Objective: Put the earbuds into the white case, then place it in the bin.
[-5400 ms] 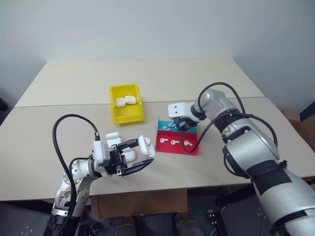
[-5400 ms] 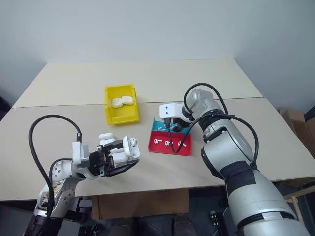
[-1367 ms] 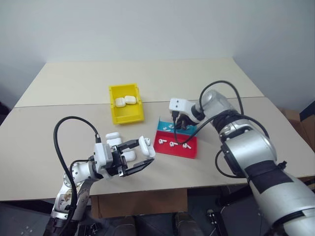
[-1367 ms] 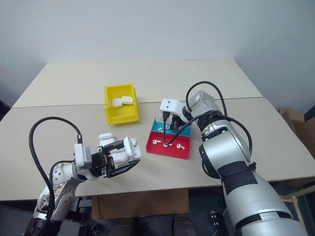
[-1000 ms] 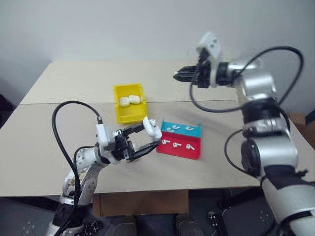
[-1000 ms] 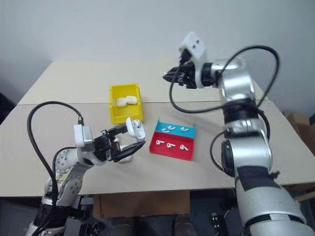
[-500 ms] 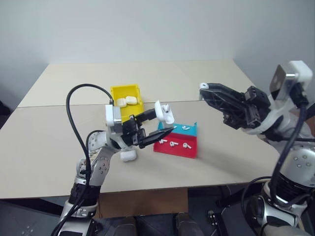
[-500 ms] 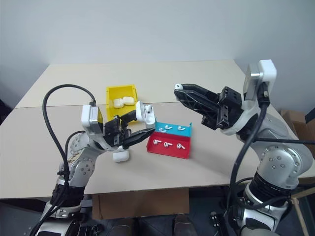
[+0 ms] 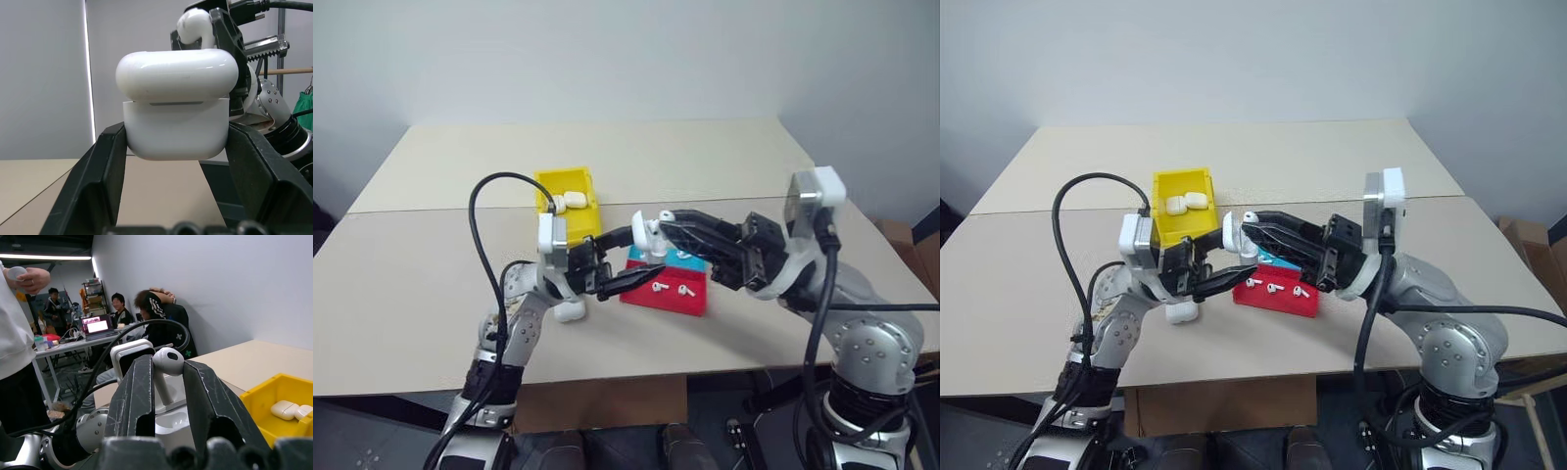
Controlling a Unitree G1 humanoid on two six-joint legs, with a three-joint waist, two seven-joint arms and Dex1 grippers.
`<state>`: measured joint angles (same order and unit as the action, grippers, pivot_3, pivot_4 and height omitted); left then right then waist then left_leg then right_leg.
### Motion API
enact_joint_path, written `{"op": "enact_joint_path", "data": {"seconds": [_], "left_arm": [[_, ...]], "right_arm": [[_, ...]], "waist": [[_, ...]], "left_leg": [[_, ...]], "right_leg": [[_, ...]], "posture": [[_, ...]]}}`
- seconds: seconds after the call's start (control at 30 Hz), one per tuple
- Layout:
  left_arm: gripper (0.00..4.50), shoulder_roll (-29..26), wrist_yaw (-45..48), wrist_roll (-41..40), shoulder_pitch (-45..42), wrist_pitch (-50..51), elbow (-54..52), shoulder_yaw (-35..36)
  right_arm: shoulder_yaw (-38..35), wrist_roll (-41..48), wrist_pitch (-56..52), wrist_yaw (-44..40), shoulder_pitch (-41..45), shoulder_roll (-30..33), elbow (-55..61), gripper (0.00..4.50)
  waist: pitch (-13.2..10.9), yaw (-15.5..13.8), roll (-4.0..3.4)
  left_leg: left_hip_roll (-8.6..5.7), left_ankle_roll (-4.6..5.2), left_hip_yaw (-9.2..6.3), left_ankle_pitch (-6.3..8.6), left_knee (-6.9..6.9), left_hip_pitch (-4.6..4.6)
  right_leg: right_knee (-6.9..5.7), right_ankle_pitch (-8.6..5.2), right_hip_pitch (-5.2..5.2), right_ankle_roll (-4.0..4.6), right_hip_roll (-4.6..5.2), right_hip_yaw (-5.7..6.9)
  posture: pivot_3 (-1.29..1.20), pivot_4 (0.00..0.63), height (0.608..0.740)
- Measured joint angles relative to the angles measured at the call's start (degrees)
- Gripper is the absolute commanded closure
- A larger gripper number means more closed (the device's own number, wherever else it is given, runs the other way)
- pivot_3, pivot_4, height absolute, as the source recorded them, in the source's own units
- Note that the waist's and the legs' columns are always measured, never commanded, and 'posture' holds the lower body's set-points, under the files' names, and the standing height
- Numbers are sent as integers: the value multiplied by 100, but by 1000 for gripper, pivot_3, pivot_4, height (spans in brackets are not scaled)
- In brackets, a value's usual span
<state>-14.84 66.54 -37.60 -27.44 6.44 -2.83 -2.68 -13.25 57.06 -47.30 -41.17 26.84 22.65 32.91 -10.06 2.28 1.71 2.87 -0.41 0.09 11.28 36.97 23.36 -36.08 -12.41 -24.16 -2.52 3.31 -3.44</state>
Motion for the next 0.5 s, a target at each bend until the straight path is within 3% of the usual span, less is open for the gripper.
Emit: {"op": "enact_joint_path", "data": {"seconds": [0.5], "left_arm": [[1719,34,33,34,-1,-5,12,9]], "right_arm": [[347,-7,332,20,-114,276,-99,3573]], "waist": [[0,0,0]], "left_leg": [[0,0,0,0,0,1]], "right_leg": [[2,-1,0,-1,0,0]], "posture": [[0,150,740]]}}
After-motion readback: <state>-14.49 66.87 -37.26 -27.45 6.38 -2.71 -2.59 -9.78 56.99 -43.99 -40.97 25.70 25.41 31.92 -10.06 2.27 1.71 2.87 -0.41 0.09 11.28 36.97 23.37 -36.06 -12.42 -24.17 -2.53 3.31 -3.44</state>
